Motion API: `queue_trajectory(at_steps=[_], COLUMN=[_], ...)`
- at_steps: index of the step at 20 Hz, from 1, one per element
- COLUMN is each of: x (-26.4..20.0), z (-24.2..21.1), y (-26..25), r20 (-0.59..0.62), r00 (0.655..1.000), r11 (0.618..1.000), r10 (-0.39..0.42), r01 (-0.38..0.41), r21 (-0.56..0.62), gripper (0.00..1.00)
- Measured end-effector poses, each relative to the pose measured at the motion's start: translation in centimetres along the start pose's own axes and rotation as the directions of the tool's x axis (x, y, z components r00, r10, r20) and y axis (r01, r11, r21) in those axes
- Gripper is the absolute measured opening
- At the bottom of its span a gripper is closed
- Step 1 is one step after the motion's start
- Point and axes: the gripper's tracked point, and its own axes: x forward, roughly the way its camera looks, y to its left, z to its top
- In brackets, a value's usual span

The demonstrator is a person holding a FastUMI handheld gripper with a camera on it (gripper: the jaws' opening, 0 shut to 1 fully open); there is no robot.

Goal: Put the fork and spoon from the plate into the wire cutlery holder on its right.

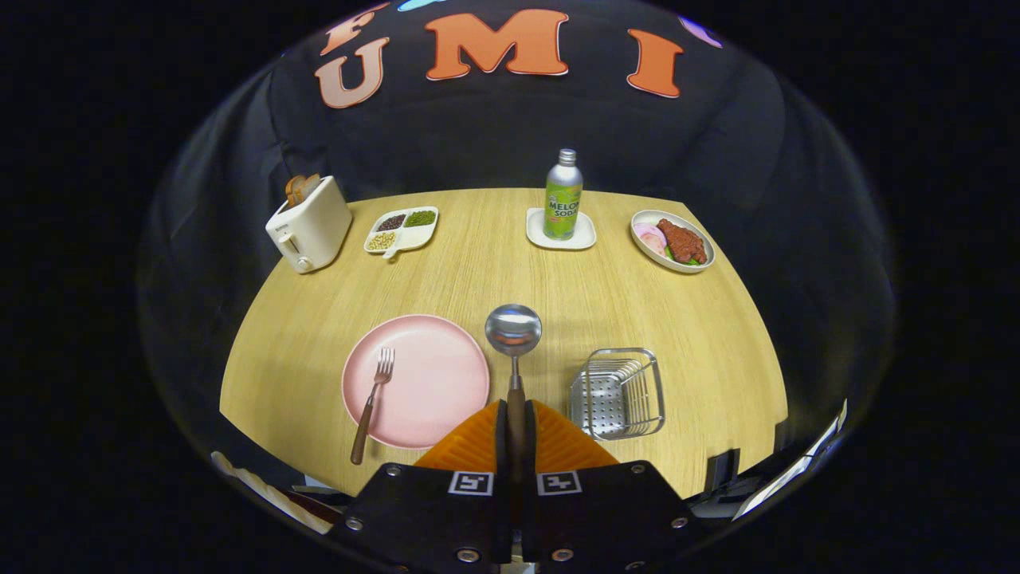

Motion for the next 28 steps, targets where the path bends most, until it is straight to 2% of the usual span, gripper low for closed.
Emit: queue_trajectory(at_steps=[7, 12, 16, 19, 27, 28], x=[-1.3, -0.4, 0.5, 1.5, 4.2, 4.6], z=[-1.3, -3.1, -3.4, -3.7, -4.5, -4.1], y=[-5.3, -8.4, -8.8, -8.4, -8.5, -8.3], r20=[-0.091, -0.214, -0.314, -0.398, -0.545, -0.539], r00=[0.994, 0.972, 0.946, 0.916, 0.833, 0.837], r11=[0.998, 0.991, 0.986, 0.988, 0.973, 0.97], r10=[-0.063, -0.1, -0.085, -0.046, -0.089, -0.089], r01=[0.06, 0.077, 0.035, -0.016, -0.045, -0.049], r21=[-0.028, -0.113, -0.164, -0.152, -0.228, -0.237], gripper=[0.06, 0.06, 0.06, 0.05, 0.05, 0.06])
